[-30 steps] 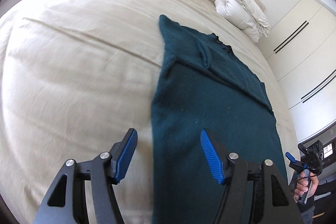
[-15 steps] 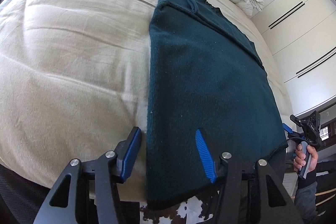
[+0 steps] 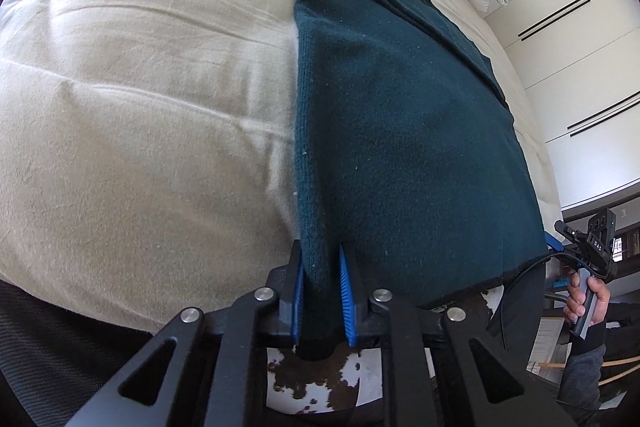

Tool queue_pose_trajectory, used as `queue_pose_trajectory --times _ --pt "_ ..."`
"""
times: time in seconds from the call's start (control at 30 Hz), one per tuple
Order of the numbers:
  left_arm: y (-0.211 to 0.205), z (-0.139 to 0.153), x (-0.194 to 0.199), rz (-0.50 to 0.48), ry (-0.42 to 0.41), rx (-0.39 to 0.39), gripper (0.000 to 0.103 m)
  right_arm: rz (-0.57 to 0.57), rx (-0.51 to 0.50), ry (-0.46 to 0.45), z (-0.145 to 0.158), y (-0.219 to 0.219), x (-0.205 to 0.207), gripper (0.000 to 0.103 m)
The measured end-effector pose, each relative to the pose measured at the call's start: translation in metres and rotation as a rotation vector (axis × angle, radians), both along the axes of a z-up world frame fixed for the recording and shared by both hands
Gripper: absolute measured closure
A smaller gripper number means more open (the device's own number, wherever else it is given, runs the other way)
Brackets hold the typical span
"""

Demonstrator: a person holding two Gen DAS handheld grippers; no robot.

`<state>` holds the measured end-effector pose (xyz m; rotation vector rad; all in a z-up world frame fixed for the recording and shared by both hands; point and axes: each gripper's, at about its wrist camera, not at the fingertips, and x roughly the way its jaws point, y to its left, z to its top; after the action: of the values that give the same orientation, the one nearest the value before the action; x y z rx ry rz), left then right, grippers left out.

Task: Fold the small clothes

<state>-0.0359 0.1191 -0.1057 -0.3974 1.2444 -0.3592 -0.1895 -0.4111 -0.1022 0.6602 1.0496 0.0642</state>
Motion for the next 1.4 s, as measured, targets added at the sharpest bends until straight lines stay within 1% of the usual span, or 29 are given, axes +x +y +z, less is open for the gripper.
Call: queue_pose_trajectory --times 0.1,0.17,0.33,0.4,0.43,0.5,0.53,0.63,0.7,0.77,0.87,0.97,1.03,1.13,1.2,1.33,1.4 --pt "-0.001 0.000 -0.001 -0.013 0.001 -0.001 0.092 0.023 -0.008 0.036 -0.001 0.003 -0.003 0.040" --pt "-0.002 0.000 0.000 -0.016 0.002 -0.003 0.093 0.039 -0.007 0.061 -0.005 0.005 -0.003 0.047" --pt "-0.003 0.001 0.000 -0.028 0.004 -0.007 0.094 0.069 0.011 0.087 -0.013 0.012 -0.003 0.057" --pt "-0.003 0.001 -0.001 -0.034 0.005 -0.009 0.095 0.062 0.022 0.093 -0.017 0.011 -0.003 0.066" --pt "-0.003 0.001 -0.002 -0.039 0.006 -0.009 0.095 0.058 0.026 0.096 -0.019 0.010 -0.003 0.072" --pt "-0.005 0.002 -0.003 -0.044 0.003 -0.007 0.096 0.054 0.015 0.097 -0.019 0.010 -0.004 0.082" --pt "-0.006 0.004 -0.003 -0.049 0.000 -0.006 0.096 0.055 0.005 0.098 -0.018 0.010 -0.005 0.093" --pt "-0.007 0.010 -0.004 -0.067 -0.012 -0.014 0.097 0.050 0.005 0.079 -0.013 0.011 -0.009 0.096" --pt "-0.005 0.018 -0.004 -0.070 -0.021 -0.073 0.097 0.048 0.037 0.040 -0.003 0.011 -0.011 0.097" --pt "0.001 0.028 -0.001 -0.058 -0.037 -0.157 0.097 0.046 0.099 -0.023 0.010 0.010 -0.010 0.097" --pt "0.010 0.044 0.009 -0.024 -0.075 -0.260 0.097 0.043 0.171 -0.118 0.031 0.010 0.000 0.097" --pt "0.021 0.057 0.023 0.023 -0.106 -0.396 0.097 0.028 0.240 -0.200 0.050 0.010 0.021 0.097" --pt "0.027 0.065 0.035 0.058 -0.123 -0.483 0.097 0.002 0.272 -0.239 0.059 0.006 0.038 0.097" --pt "0.036 0.072 0.056 0.115 -0.141 -0.589 0.097 -0.034 0.305 -0.285 0.071 -0.002 0.066 0.097" --pt "0.038 0.078 0.072 0.141 -0.153 -0.627 0.097 -0.053 0.311 -0.309 0.076 -0.007 0.086 0.097" --pt "0.041 0.081 0.108 0.188 -0.157 -0.686 0.097 -0.091 0.319 -0.317 0.079 -0.017 0.125 0.097" --pt "0.043 0.081 0.127 0.212 -0.156 -0.684 0.097 -0.115 0.331 -0.326 0.078 -0.025 0.143 0.097"
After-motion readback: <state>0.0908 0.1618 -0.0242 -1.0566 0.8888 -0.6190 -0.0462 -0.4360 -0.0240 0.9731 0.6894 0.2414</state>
